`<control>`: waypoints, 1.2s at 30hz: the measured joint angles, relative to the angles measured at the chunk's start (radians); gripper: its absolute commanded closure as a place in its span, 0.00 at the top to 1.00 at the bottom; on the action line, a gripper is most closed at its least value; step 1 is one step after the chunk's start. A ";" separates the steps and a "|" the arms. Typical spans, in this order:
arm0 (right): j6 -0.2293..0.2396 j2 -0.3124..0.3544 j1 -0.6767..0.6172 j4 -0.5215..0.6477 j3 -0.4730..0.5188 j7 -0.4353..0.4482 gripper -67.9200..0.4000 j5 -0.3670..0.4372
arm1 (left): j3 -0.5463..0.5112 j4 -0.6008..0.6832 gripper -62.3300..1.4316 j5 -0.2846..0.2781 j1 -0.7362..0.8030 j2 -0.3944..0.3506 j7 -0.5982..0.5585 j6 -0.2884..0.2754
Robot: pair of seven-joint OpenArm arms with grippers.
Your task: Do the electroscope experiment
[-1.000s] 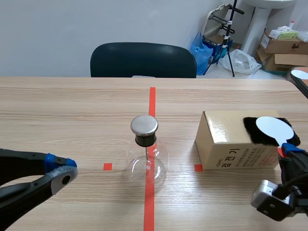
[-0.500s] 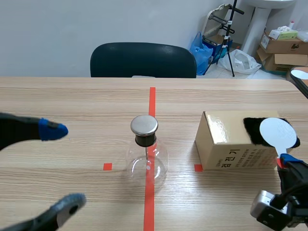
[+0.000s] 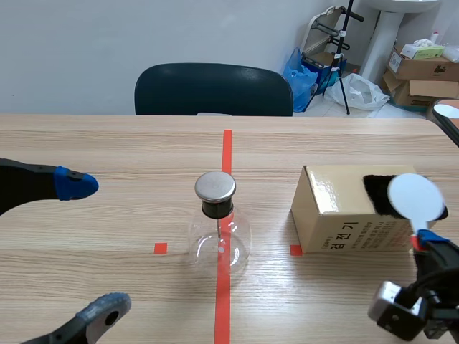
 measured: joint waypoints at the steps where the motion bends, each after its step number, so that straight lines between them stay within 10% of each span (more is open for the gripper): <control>1: 0.001 -0.001 0.000 0.000 0.007 0.006 0.02 0.001 | 0.000 0.000 1.00 0.000 0.000 0.000 0.000 0.000; 5: 0.003 0.012 0.000 0.000 0.022 0.226 0.02 -0.007 | 0.000 0.000 1.00 0.000 0.000 0.000 0.000 0.000; 9: 0.001 -0.010 0.000 0.002 0.004 -0.067 0.02 0.004 | 0.000 -0.001 1.00 0.000 0.000 0.000 0.000 0.000; 13: 0.003 0.021 -0.003 0.002 0.027 0.211 0.02 -0.012 | 0.000 -0.001 1.00 0.000 0.000 0.000 0.000 0.000; 17: 0.011 -0.010 -0.003 0.003 0.006 -0.084 0.02 0.021 | 0.000 -0.002 1.00 0.000 0.000 0.000 0.000 0.000; 21: 0.027 0.020 -0.012 0.007 0.023 0.157 0.02 -0.016 | 0.000 -0.002 1.00 0.000 0.000 0.000 0.000 0.000; 24: 0.027 -0.015 -0.020 0.036 0.005 -0.112 0.02 -0.001 | 0.000 -0.002 1.00 0.000 0.000 0.000 0.000 0.000; 28: 0.047 0.010 -0.026 0.040 0.026 0.129 0.02 -0.047 | 0.000 -0.002 1.00 0.000 0.000 0.000 0.000 0.000; 32: 0.053 -0.018 -0.025 0.061 0.003 -0.124 0.02 -0.034 | 0.000 -0.002 1.00 0.000 -0.002 0.000 0.000 0.000; 36: 0.069 0.010 -0.028 0.064 0.030 0.191 0.02 -0.054 | 0.000 -0.002 1.00 0.000 -0.002 0.000 0.000 0.000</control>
